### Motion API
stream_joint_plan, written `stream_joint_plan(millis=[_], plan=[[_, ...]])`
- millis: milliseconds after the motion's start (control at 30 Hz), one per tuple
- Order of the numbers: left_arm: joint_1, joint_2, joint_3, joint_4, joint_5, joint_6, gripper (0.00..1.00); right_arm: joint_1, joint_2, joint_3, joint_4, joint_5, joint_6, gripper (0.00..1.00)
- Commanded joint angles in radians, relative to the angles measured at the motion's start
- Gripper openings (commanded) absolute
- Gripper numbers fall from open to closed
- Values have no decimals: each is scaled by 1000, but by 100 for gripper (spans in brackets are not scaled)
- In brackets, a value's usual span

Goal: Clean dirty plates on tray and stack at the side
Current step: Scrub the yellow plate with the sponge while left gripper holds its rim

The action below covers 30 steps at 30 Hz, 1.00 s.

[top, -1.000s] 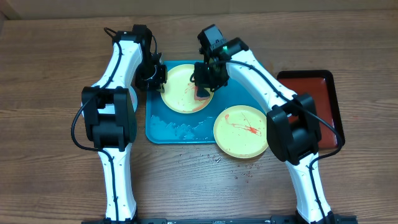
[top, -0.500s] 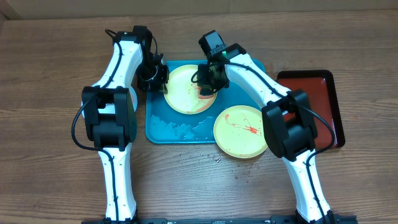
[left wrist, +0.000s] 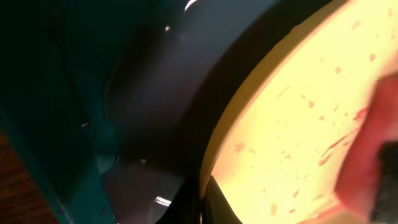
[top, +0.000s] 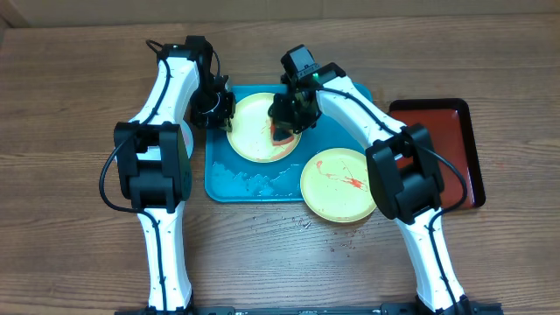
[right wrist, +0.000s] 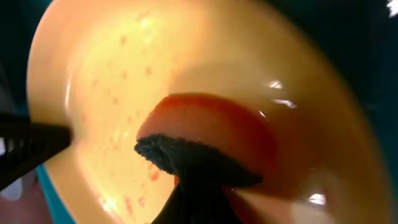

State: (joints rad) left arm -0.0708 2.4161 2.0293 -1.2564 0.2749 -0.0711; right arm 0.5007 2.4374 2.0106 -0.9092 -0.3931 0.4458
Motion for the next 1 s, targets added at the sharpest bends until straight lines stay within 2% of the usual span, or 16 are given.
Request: stream_joint_plan(millis=[0, 233, 500, 667, 833, 967], plan=[[-21, -50, -4, 5, 14, 23, 4, 63, 48, 1, -39, -125, -83, 4], [-29, -50, -4, 13, 14, 24, 4, 75, 48, 1, -145, -87, -186, 4], [-10, -50, -4, 4, -63, 23, 4, 1, 47, 37, -223, 250, -142, 4], [10, -50, -4, -4, -69, 23, 4, -43, 47, 84, -233, 373, -76, 4], [16, -50, -4, -25, -63, 34, 4, -58, 49, 86, -187, 394, -52, 4], [16, -50, -4, -38, 19, 97, 4, -58, 53, 85, -132, 312, -67, 4]])
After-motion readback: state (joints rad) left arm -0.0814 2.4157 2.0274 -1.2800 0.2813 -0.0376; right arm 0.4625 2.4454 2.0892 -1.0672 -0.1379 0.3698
